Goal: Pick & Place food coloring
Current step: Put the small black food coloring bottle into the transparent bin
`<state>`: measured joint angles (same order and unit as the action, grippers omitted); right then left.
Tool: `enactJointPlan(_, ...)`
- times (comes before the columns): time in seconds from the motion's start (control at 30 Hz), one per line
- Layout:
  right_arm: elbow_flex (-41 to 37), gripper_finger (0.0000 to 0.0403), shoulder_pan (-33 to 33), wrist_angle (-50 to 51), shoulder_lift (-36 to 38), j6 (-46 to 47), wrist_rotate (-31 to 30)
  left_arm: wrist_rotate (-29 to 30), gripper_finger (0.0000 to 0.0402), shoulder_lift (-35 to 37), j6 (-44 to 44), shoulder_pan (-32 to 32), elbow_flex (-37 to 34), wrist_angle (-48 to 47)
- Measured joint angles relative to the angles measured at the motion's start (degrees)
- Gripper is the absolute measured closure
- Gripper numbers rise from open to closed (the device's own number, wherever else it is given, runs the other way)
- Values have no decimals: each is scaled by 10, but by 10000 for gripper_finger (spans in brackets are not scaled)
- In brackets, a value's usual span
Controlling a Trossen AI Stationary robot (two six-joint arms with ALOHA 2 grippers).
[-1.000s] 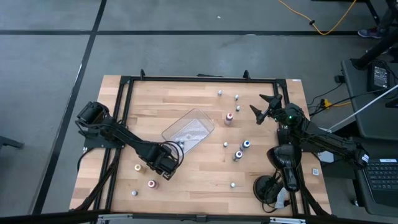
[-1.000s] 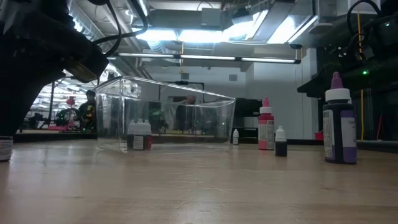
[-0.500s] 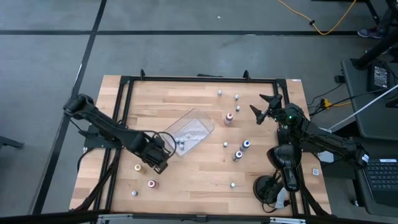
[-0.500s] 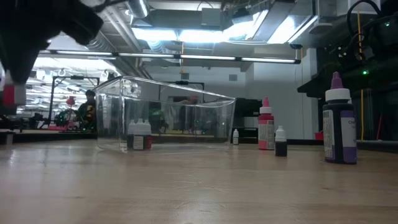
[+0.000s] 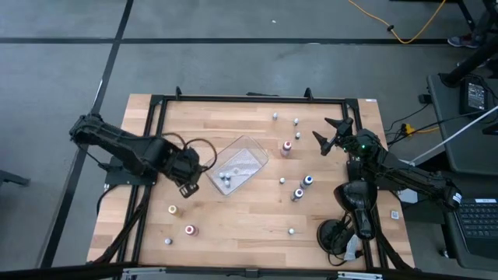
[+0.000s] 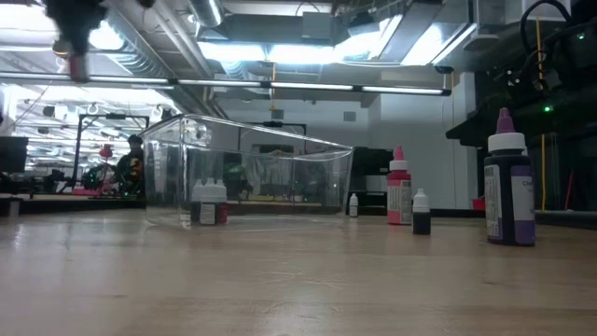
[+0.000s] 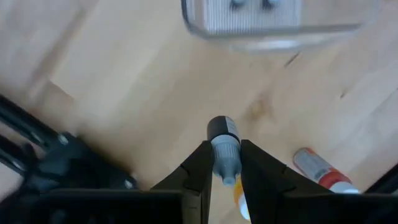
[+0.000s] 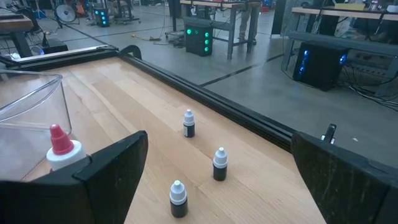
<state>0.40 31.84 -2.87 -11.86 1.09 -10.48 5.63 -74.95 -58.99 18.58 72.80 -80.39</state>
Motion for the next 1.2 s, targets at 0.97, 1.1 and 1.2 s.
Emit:
enactJointPlan(0.97,0,8,0,0,0,0,0,20,339,-295,174,-132,232,-1)
enactJointPlan(1.1,0,8,0,0,0,0,0,20,339,-316,156,-132,232,8)
enactJointPlan(1.2,0,8,0,0,0,0,0,9,339,-317,142,-132,209,40)
